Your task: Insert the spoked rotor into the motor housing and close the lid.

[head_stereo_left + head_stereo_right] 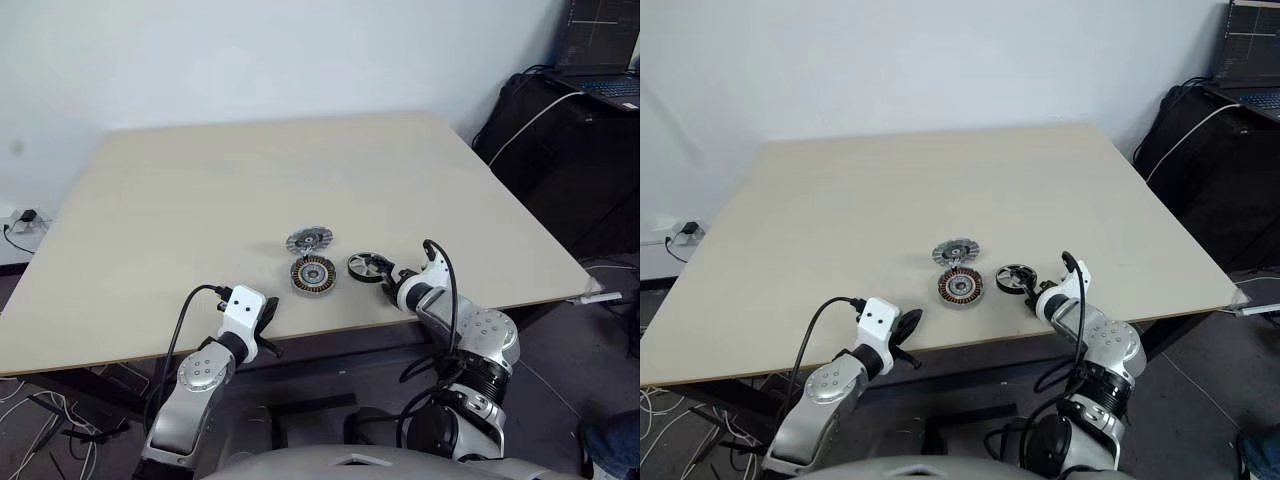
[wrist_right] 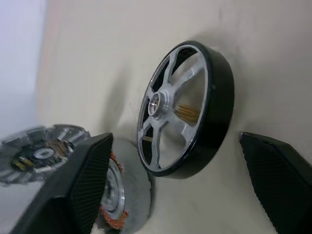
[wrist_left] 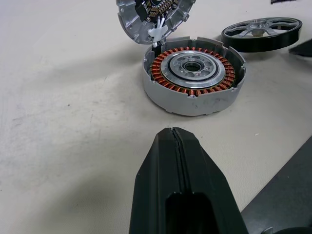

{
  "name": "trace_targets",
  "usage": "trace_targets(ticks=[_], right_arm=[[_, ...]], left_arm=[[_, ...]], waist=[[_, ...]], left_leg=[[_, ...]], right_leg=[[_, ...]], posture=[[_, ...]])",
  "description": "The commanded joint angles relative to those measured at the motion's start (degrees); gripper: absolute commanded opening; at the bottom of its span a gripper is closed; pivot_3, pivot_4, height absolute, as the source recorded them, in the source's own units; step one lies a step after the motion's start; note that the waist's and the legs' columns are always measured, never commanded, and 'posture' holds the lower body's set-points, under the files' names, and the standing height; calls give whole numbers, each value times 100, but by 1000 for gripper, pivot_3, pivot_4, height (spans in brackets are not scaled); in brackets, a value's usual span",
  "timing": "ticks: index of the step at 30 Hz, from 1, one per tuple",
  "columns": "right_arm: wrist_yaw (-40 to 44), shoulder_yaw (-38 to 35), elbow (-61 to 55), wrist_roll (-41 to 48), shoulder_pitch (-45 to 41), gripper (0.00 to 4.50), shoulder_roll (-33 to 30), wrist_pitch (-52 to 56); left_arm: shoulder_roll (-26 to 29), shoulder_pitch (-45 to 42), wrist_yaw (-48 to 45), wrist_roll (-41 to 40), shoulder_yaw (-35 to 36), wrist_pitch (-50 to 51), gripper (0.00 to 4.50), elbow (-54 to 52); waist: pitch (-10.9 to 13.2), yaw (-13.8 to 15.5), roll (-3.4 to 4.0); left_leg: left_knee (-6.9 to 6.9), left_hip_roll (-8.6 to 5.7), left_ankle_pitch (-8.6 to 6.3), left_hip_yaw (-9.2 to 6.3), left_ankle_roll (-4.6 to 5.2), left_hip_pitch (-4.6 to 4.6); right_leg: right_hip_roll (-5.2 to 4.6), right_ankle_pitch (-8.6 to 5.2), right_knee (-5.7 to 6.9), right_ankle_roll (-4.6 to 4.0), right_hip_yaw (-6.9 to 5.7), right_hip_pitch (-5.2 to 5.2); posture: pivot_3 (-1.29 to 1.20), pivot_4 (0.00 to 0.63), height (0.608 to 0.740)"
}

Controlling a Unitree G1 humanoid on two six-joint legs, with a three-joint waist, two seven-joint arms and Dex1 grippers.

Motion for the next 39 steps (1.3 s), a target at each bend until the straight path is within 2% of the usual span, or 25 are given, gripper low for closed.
trace_targets(ticks=[1,8,10,11,18,23,31,39], right_arm=[[-175,-239,53,432,-180,3224,69,-185],[-401,-159,103,730,-120,931,-41,-277],[-458,-107,66,836,-72,476,-82,-253],[-489,-83,38,895,-43,384,-95,-240],[-630,-38,-213,1359,135,384,-207,-185],[-400,124,-524,1962,433,384,-443,207],[278,699,-957,2898,1029,384,-516,486],[465,1486,-833,2956,1245,384,-249,144]], left_arm=[[-17,-95,34,-20,19,-127,0,-27],[-3,-99,39,-12,16,-117,0,-14],[1,-100,40,-10,16,-110,0,-14],[3,-101,41,-11,16,-109,0,-13],[7,-86,44,-7,5,-105,0,-12],[19,-55,46,-9,7,-89,0,-44],[22,-29,49,-25,6,-66,0,-46],[16,1,48,-41,9,-41,0,-66]], waist=[[1,-2,1],[1,-25,8],[-4,-28,5],[-4,-20,5],[-6,-6,13],[-5,9,14],[-1,-35,19],[2,-19,17]], left_leg=[[-1,0,0,0,0,0],[-6,0,0,0,0,0],[-7,0,0,0,0,7],[-7,0,0,-2,0,6],[-12,-2,0,-3,0,2],[-18,-4,0,-3,0,-2],[-23,-3,0,-7,1,4],[-23,-7,0,-9,0,1]], right_leg=[[0,0,-1,0,0,0],[0,0,-5,0,0,-1],[0,0,-5,0,1,5],[0,0,-5,0,-1,5],[-3,-1,-11,-1,-2,3],[-3,-4,-16,-2,-1,0],[0,-6,-14,-4,-1,0],[-4,-5,-17,-4,-1,0]], posture=[[0,0,740],[0,0,740],[0,0,740],[0,0,740],[0,0,740],[0,0,740],[0,0,740],[0,0,740]])
